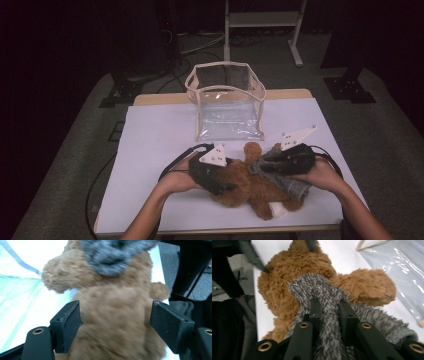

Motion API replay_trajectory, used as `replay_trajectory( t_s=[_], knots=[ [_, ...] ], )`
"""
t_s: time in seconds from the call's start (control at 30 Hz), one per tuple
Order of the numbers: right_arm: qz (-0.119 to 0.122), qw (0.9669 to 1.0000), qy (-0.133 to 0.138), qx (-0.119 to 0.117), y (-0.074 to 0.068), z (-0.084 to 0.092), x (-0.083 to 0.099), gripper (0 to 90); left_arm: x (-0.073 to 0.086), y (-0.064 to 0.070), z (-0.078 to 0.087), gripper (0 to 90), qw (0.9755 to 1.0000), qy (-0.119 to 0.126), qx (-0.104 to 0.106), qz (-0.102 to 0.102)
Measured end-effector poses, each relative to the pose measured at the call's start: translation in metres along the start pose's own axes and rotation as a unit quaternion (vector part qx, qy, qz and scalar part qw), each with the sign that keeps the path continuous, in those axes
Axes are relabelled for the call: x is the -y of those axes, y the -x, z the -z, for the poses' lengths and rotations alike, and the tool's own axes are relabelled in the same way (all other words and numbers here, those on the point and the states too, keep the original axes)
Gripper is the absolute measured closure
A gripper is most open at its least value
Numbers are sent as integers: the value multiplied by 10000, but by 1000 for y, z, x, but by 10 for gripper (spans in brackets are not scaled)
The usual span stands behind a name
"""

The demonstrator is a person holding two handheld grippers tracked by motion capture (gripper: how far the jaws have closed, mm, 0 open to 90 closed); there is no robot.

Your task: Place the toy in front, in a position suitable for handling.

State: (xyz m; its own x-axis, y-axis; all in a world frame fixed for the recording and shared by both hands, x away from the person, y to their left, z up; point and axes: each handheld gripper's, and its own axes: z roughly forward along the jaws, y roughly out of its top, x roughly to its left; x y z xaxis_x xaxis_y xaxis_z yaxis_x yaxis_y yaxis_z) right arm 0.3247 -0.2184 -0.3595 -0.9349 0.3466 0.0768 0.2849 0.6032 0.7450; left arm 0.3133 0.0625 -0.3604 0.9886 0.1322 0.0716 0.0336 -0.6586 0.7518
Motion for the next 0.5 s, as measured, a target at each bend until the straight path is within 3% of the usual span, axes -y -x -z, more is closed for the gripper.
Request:
replay_trajectory(
  t_s=[0.1,0.2,0.33,0.5],
  knots=[
    [54,9999,59,-79,-8,2,4,748,0,1,-9,279,9997,-213,126,-27],
    [147,9999,27,-84,-12,6,5,747,2,7,-12,340,9995,-207,235,-97],
    [361,9993,61,104,-14,7,-8,745,2,10,-11,370,9991,-279,233,-224],
    [594,9982,-33,11,-20,-9,-23,745,3,13,-10,375,9987,-345,225,-313]
  ],
)
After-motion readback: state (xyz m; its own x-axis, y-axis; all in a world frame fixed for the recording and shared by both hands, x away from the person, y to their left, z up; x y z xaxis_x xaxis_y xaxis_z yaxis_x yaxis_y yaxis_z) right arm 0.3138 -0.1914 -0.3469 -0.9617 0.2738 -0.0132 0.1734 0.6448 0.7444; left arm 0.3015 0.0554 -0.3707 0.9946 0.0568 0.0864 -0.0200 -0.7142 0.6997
